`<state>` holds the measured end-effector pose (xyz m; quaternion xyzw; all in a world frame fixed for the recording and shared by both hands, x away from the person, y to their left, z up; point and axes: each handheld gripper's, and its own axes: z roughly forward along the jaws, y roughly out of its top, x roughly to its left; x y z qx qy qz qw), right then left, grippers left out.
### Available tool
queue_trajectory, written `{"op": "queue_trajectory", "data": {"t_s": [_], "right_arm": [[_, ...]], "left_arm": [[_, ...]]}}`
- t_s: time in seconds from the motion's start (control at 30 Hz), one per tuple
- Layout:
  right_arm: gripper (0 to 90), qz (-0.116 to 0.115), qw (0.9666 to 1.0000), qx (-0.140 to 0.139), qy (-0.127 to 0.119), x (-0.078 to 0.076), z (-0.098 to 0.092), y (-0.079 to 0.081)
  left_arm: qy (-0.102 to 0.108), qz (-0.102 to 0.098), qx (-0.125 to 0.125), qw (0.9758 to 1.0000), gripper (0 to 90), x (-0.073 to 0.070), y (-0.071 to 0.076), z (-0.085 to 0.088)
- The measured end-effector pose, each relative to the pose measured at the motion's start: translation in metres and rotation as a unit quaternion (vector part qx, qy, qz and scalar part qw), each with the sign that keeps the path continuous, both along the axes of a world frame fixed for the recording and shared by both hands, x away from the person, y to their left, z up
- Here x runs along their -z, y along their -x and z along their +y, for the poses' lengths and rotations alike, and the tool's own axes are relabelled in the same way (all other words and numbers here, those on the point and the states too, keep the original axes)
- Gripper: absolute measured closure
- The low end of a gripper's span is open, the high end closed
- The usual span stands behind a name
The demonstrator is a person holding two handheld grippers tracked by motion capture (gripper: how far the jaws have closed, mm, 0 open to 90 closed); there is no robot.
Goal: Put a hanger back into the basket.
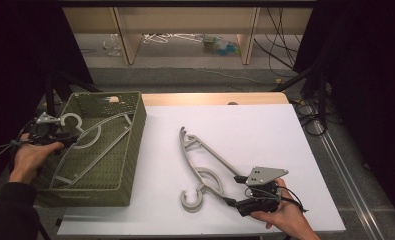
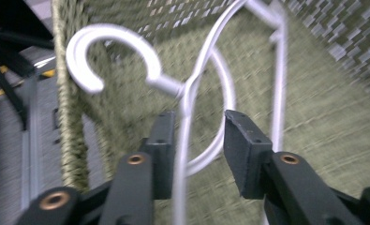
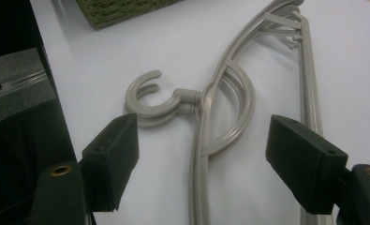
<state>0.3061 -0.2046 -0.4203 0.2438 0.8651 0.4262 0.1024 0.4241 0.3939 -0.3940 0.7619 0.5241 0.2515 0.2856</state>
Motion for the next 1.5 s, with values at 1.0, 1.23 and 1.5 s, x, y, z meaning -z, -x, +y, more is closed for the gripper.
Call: {"op": "queue_trajectory", "data": {"t_s": [1.0, 1.23, 1.5], "right_arm": [[24.6, 0.007, 0.9999, 0.014, 0.004, 0.008, 0.000, -0.001], [24.0, 0.006, 0.9999, 0.013, 0.006, 0.008, 0.000, -0.001], [23.7, 0.007, 0.9999, 0.011, 0.006, 0.010, 0.000, 0.000]], "left_arm": [[0.196, -0.144, 0.169, 0.9552, 26.3, -0.024, 0.113, -0.155], [0.190, -0.147, 0.217, 0.9461, 24.0, -0.008, 0.132, -0.187], [0.195, -0.144, 0.252, 0.9369, 21.7, 0.010, 0.150, -0.211]]}}
